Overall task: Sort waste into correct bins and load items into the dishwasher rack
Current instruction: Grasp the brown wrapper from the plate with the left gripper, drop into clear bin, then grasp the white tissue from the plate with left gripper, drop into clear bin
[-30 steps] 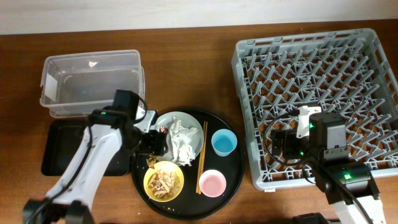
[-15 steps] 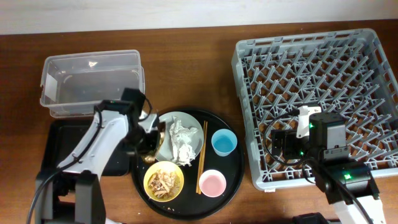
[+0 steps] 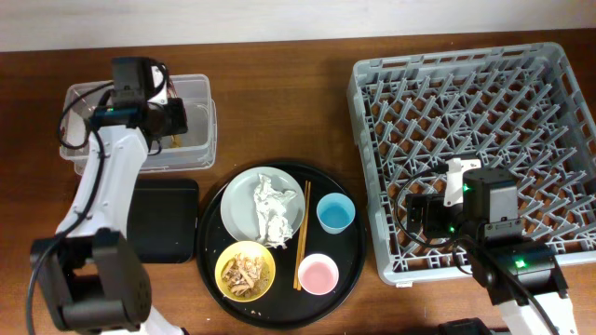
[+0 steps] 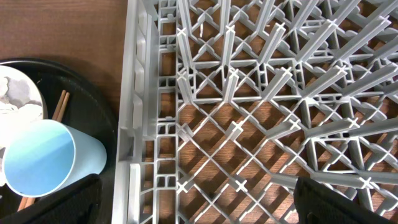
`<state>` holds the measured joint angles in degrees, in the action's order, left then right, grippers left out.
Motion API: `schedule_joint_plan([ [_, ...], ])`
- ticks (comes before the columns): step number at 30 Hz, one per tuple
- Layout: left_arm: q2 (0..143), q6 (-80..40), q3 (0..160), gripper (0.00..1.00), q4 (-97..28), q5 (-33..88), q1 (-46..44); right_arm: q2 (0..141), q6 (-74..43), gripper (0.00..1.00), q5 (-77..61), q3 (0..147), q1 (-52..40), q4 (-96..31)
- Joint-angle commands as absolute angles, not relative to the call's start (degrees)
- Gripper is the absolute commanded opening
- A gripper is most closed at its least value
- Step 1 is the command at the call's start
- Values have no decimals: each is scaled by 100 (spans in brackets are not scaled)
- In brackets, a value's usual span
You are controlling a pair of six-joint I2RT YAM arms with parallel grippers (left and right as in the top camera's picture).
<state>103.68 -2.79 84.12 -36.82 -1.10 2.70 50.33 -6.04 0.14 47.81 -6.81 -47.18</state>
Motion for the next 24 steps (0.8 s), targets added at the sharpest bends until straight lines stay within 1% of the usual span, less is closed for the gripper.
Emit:
schedule_joint_plan([
  [1, 10357, -215, 8473, 47, -3664, -132, 279, 5030, -650, 99, 8, 4893, -711, -4713],
  [3, 10073, -217, 8547, 49, -3898, 145, 191, 5030, -650, 99, 8, 4893, -711, -4713],
  [5, 9756, -217, 8545, 52, -4401, 858, -113, 5030, -650, 99, 8, 4893, -711, -4713],
  [7, 9730, -228, 8521, 54, -5142, 1076, -676, 5030, -650, 99, 8, 4893, -711, -4713],
  [8, 9756, -228, 8440, 56, -5387, 1076, -1007, 5030, -650, 99, 8, 4893, -711, -4713],
  [11, 9843, -231, 8082, 58, -5795, 1076, -1798, 5030, -650, 99, 8, 4893, -711, -4716],
  [13, 9891, -233, 7623, 59, -5894, 1076, -2276, 5030, -650, 99, 5, 4893, -711, -4716],
  [14, 9929, -231, 7432, 61, -5859, 1076, -2425, 5030, -650, 99, 5, 4893, -711, -4716],
  [18, 10068, -231, 6733, 61, -5297, 1076, -2832, 5030, -650, 99, 5, 4893, -711, -4716],
  [20, 10073, -231, 6488, 50, -5089, 1074, -2910, 5030, -650, 99, 5, 4893, -711, -4716],
  [21, 10073, -231, 6469, 48, -5096, 1072, -2908, 5030, -652, 99, 5, 4893, -711, -4716],
  [22, 10073, -233, 6469, 32, -5078, 1076, -2910, 5030, -650, 99, 5, 4893, -711, -4718],
  [23, 10073, -233, 6469, 12, -5076, 1076, -2908, 5030, -650, 99, 3, 4893, -711, -4718],
  [24, 10073, -235, 6469, 4, -5078, 1076, -2908, 5030, -650, 99, 3, 4893, -711, -4716],
])
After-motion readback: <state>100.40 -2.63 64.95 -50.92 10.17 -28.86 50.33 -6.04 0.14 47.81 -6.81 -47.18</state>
